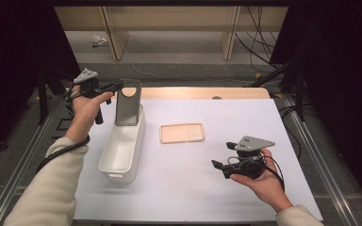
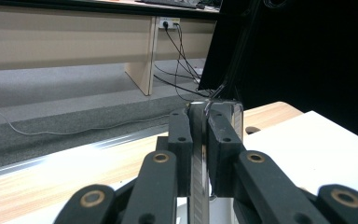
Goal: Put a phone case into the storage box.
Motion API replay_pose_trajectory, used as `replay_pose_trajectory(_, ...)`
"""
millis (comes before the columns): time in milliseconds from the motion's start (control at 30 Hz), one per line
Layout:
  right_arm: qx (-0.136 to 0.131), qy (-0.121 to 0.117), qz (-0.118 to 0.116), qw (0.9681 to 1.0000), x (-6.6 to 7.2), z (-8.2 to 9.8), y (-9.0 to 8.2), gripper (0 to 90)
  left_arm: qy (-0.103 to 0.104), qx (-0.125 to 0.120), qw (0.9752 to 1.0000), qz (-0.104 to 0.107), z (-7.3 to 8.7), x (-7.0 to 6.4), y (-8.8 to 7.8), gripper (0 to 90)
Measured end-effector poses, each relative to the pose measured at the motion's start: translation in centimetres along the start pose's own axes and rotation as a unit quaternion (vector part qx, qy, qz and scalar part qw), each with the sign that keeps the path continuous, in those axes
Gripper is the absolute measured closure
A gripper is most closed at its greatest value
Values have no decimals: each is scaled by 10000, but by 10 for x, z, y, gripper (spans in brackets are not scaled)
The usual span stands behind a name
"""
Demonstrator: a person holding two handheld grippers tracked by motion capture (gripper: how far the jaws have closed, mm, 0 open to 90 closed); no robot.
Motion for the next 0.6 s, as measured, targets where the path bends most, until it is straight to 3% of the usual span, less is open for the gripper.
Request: replay_pose_trajectory(600,-6,0,-4,10000,0,0,1,163,-23,113,9999,-44,7,5,7,812)
Point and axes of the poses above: each handheld gripper's, and its own axes: y roughly forward along the jaws, z roughly out of its underside, x roughly to its left, the point moved 4 cm from there along y, roughly forward along the jaws, and after that the axes turned 2 degrees about -x, right-handed, at the moved point
